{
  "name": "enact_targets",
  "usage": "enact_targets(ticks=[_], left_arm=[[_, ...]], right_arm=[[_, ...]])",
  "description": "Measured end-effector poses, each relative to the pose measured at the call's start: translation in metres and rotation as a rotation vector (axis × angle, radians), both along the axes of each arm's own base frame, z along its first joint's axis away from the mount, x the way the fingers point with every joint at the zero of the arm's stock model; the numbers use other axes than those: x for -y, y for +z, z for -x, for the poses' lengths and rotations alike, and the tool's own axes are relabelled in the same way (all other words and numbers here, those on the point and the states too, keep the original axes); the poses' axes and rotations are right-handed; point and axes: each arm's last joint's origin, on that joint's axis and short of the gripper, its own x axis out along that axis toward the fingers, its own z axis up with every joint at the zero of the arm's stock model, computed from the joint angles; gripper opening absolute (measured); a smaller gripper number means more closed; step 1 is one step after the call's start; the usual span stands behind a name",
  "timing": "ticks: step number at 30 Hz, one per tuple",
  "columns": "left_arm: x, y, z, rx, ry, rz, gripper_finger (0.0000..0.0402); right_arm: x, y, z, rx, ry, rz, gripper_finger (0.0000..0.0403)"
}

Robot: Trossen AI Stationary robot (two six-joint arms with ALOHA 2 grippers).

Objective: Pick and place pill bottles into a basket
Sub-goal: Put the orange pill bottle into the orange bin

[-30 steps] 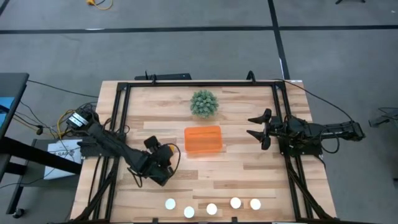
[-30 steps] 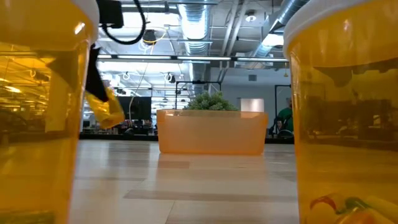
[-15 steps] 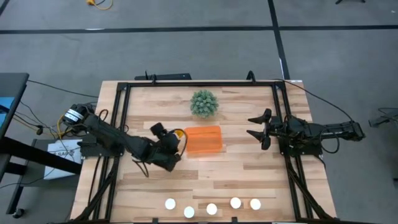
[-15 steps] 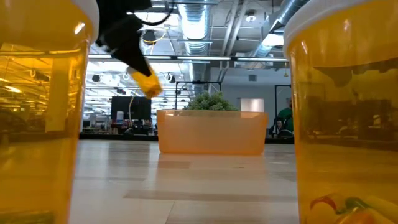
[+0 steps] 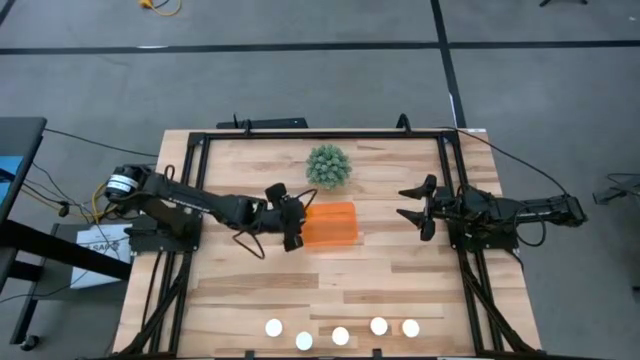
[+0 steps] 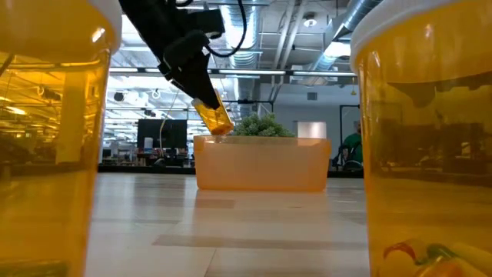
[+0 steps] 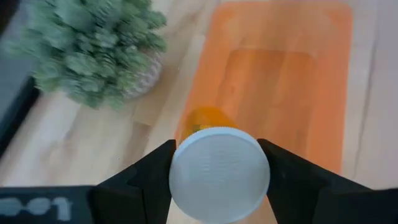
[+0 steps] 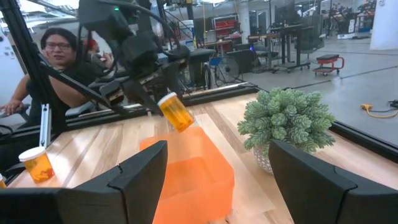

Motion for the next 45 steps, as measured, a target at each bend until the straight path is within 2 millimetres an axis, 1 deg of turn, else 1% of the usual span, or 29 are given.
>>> enact_targets(ticks=[9,15,17,19,25,29,33,38,41,45], left_arm=[[-0.021,-0.002,-0.003,-0.027,-0.073,0.149,0.0199],[-0.033,-0.002,-0.003,-0.039,-0.089,0.165,0.0199],[-0.035,-0.006,-0.006,-0.049,-0.092,0.178,0.0199],[-0.037,-0.011,-0.006,-0.108,-0.087,0.177,0.0199],[-0.04,-0.021,-0.022,-0.217,-0.092,0.166,0.0199],[-0.046,-0.018,-0.029,-0.261,-0.076,0.167,0.0199],[-0.053,-0.012,-0.031,-0.324,-0.061,0.191,0.0199],[-0.06,-0.007,-0.03,-0.395,-0.071,0.29,0.0199],[-0.063,-0.003,-0.03,-0.413,-0.077,0.297,0.0199],[-0.065,-0.004,-0.029,-0.422,-0.073,0.3,0.0199]], right_arm=[[0.0,0.0,0.0,0.0,0.0,0.0,0.0276],[0.0,0.0,0.0,0.0,0.0,0.0,0.0276],[0.0,0.0,0.0,0.0,0.0,0.0,0.0276],[0.0,0.0,0.0,0.0,0.0,0.0,0.0276],[0.0,-0.002,0.0,-0.026,0.001,0.002,0.0276],[0.0,-0.004,-0.001,-0.045,0.003,0.003,0.0276],[0.0,-0.004,-0.001,-0.045,0.002,0.003,0.0276],[0.0,-0.004,-0.001,-0.045,0.002,0.003,0.0276],[0.0,-0.004,-0.001,-0.045,0.002,0.003,0.0276],[0.0,-0.004,-0.001,-0.045,0.002,0.003,0.0276]])
